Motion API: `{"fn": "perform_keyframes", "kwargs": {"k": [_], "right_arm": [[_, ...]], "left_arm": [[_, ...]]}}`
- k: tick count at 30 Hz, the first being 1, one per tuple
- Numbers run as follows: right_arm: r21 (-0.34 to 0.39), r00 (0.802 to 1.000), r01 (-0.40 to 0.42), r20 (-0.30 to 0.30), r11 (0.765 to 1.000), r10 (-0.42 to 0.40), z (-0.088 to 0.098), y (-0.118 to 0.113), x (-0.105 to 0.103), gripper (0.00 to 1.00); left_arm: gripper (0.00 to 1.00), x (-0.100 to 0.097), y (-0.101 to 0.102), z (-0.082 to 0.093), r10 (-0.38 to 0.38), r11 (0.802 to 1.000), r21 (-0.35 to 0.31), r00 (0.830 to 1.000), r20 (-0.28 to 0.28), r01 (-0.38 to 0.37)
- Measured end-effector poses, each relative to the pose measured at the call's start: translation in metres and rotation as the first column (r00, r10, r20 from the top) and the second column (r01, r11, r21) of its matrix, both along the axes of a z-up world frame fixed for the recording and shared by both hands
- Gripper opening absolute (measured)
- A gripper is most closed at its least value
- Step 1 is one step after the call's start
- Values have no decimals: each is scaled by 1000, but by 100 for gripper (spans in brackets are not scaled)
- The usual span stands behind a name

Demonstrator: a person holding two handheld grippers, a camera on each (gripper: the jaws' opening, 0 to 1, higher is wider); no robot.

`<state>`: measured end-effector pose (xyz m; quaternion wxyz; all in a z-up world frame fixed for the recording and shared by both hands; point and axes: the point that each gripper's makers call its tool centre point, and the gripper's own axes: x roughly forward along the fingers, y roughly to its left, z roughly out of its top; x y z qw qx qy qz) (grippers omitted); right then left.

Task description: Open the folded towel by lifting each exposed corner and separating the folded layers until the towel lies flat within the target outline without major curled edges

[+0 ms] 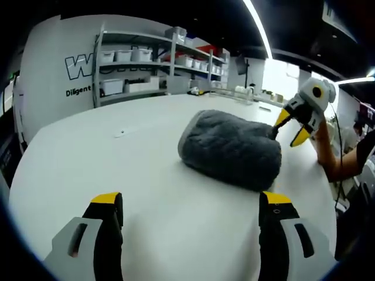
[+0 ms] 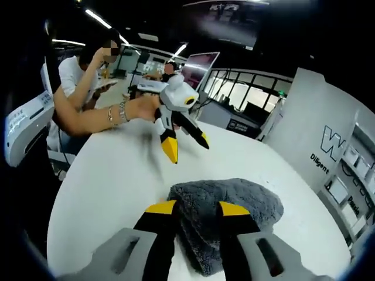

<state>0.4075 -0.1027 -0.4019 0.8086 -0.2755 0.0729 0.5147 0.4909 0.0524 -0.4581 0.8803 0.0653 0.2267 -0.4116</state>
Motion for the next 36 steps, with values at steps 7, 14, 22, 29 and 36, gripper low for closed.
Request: {"fn": "perform_keyframes", "kwargs": {"k": [7,14,22,29,36], "right_arm": [[-10,991,133,18,991,-133,3,-28,23,59],[88,971,233,35,969,-236,25,-50,37,89],[85,937,350,-43,933,-348,8,-82,53,99],[37,891,439,-143,898,-430,-23,-114,71,99],[26,872,471,-166,882,-461,-34,-130,77,99]], "left_arm": [[95,-2,-2,-1,-17,1000,22,1000,0,17],[95,-4,-3,-3,-29,999,35,1000,-4,29],[95,-5,-3,-1,-35,999,37,999,-2,35],[95,-8,-4,1,-47,998,38,999,4,47],[95,-11,-6,2,-53,998,32,999,7,53]]}}
